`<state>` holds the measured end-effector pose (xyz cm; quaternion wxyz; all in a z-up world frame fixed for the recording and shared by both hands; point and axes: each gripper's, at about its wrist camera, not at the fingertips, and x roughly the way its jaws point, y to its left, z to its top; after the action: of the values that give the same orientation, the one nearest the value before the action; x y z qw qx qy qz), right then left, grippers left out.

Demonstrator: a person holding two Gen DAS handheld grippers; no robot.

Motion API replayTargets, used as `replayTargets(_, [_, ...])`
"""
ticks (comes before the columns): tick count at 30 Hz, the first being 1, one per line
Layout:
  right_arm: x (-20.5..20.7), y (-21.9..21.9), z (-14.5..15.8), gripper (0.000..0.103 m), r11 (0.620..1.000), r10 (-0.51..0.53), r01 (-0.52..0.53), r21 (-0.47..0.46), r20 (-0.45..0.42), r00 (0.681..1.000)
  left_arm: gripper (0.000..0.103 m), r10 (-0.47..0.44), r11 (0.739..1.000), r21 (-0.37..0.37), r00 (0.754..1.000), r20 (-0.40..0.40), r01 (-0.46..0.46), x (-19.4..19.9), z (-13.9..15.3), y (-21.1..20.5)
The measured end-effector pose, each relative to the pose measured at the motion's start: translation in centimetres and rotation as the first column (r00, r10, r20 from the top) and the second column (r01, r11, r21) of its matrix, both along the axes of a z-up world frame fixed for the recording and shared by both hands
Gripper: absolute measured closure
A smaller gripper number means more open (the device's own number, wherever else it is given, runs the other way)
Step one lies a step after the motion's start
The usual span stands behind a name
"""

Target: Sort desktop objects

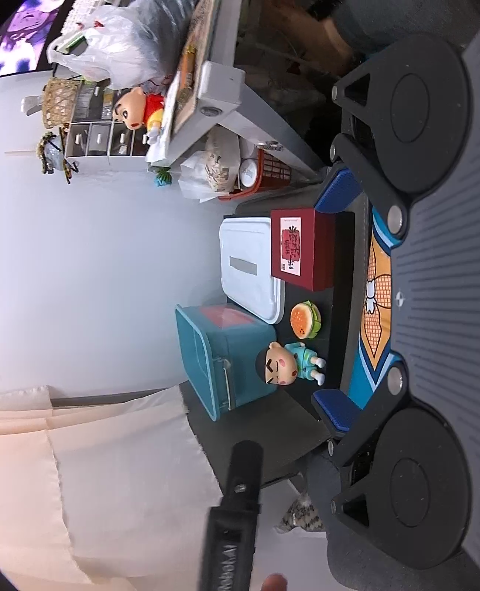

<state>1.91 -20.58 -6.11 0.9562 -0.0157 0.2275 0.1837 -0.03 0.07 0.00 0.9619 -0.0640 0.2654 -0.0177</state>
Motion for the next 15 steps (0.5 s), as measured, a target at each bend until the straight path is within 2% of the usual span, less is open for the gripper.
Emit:
replayTargets(5, [-0.4,0.2,0.8,0.0,1.0,-0.026,0.026,0.002,-0.017,1.0,0.016,0.027,0.996,-0.083,1.0,-0.015,-0.028,-0.7,-0.2,1.9])
replayTargets(9, [1.2,0.4,-0.2,0.0,0.999,-0.031,0.031,0.012,-0.042,0.999,0.016,0.04,0.999,-0.026,0.999,-0.033,-0.041,-0.4,-0.3,1.7])
replayTargets(12, [1.8,0.1,-0.7,0.0,1.0,-0.023,0.023,0.012,-0.031,0.999,0.016,0.014,1.0,0.014,0.998,-0.063,-0.013,1.8,-1.5,0.4])
replayTargets(15, [2.3,0.4,-1.1,0.0,1.0,-0.018,0.018,0.002,-0.023,1.0,0.016,0.005,1.0,0.019,0.996,-0.087,-0.004,3.2,-2.0,0.9])
